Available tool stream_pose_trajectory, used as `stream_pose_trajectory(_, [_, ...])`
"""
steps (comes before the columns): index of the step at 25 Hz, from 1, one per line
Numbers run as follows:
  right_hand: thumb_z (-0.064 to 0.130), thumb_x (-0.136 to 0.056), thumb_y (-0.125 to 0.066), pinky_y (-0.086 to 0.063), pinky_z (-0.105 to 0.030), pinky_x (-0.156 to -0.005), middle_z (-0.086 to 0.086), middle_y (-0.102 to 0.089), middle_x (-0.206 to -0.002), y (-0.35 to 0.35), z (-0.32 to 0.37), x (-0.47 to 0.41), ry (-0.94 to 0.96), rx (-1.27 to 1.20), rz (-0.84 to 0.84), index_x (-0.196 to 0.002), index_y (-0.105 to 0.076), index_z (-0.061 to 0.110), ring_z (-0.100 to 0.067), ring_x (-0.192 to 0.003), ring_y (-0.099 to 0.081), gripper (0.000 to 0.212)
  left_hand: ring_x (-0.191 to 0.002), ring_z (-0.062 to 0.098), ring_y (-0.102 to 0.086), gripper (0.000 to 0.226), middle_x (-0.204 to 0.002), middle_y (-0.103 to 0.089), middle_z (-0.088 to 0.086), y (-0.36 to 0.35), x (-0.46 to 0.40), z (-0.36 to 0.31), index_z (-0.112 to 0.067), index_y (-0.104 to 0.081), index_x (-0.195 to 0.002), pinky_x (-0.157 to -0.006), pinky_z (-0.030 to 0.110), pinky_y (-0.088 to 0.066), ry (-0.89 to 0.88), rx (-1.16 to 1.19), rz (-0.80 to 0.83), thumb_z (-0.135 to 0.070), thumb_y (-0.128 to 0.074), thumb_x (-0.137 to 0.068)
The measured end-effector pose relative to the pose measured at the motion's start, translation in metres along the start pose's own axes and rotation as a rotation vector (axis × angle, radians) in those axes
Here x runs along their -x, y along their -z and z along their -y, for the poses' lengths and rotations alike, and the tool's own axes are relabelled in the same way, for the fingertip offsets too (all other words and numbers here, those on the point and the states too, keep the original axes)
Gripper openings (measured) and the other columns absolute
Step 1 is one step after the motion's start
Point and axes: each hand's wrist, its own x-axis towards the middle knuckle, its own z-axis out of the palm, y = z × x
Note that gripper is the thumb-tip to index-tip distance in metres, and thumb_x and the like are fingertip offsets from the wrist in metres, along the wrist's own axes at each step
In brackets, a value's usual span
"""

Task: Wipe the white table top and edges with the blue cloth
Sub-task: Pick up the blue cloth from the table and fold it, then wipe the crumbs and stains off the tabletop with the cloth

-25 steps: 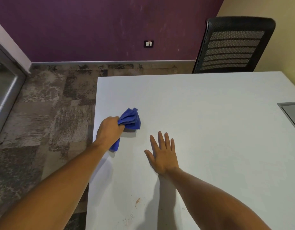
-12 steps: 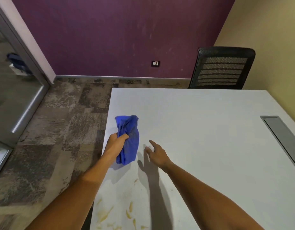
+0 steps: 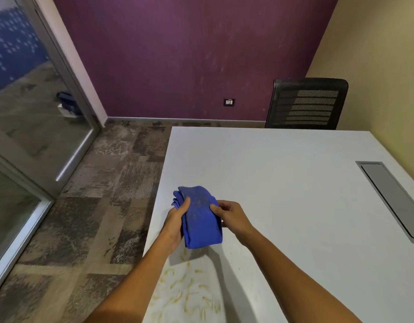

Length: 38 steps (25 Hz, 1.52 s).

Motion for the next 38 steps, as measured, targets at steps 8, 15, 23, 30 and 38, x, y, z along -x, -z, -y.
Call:
stream_pose_trajectory(8, [0.018, -0.097, -0.069, -0.061, -0.044, -0.090, 0.002, -0.078, -0.101, 0.003, -0.019, 0.086, 0.112, -0.076, 0.045, -0.120, -0.075, 0.022, -0.022, -0.104, -0.074, 0.024, -0.102, 0.031, -0.071, 0.047, -0.114, -0.074, 0.012, -0.010, 0.101, 0.029, -0.016, -0.066, -0.119, -0.089, 0.048, -0.056, -0.160, -0.077, 0.022, -0.028, -0.079, -0.076])
stream_pose_trajectory(15, [0.020, -0.098, -0.069, -0.062, -0.037, -0.086, 0.003, -0.079, -0.100, -0.014, -0.043, 0.146, 0.131, -0.097, 0.056, -0.110, -0.078, 0.024, -0.016, -0.100, -0.075, 0.016, -0.095, 0.027, -0.074, 0.040, -0.104, -0.077, 0.002, 0.005, 0.163, 0.059, -0.032, -0.074, -0.101, -0.079, 0.043, -0.061, -0.244, -0.074, -0.007, -0.032, -0.088, -0.064])
stream_pose_trajectory(23, [0.019, -0.099, -0.066, -0.062, -0.029, -0.075, -0.003, -0.078, -0.103, -0.035, -0.083, 0.181, -0.033, -0.017, -0.007, -0.123, -0.069, 0.012, -0.020, -0.088, -0.076, 0.025, -0.092, 0.019, -0.068, 0.024, -0.105, -0.066, -0.004, 0.031, 0.207, 0.083, -0.031, -0.054, -0.114, -0.078, 0.041, -0.054, -0.156, -0.229, -0.201, -0.026, -0.066, -0.093])
stream_pose_trajectory(30, [0.022, -0.102, -0.056, -0.055, -0.037, -0.099, -0.009, -0.068, -0.128, -0.016, -0.135, 0.188, -0.121, 0.288, -0.174, -0.144, -0.055, 0.009, -0.025, -0.111, -0.069, 0.044, -0.090, 0.014, -0.064, 0.015, -0.102, -0.063, -0.009, 0.067, 0.217, 0.085, -0.035, -0.054, -0.107, -0.086, 0.040, -0.050, -0.111, -0.586, -0.117, -0.030, -0.063, -0.095])
stream_pose_trajectory(38, [0.013, -0.106, -0.047, -0.029, -0.037, -0.123, -0.012, -0.038, -0.161, 0.003, -0.174, 0.199, -0.194, 0.618, -0.399, -0.159, -0.032, 0.009, -0.028, -0.148, -0.038, 0.055, -0.079, 0.027, -0.062, 0.020, -0.092, -0.062, 0.007, 0.110, 0.202, 0.082, -0.018, -0.051, -0.119, -0.066, 0.039, -0.050, -0.122, -0.802, -0.133, -0.028, -0.052, -0.101])
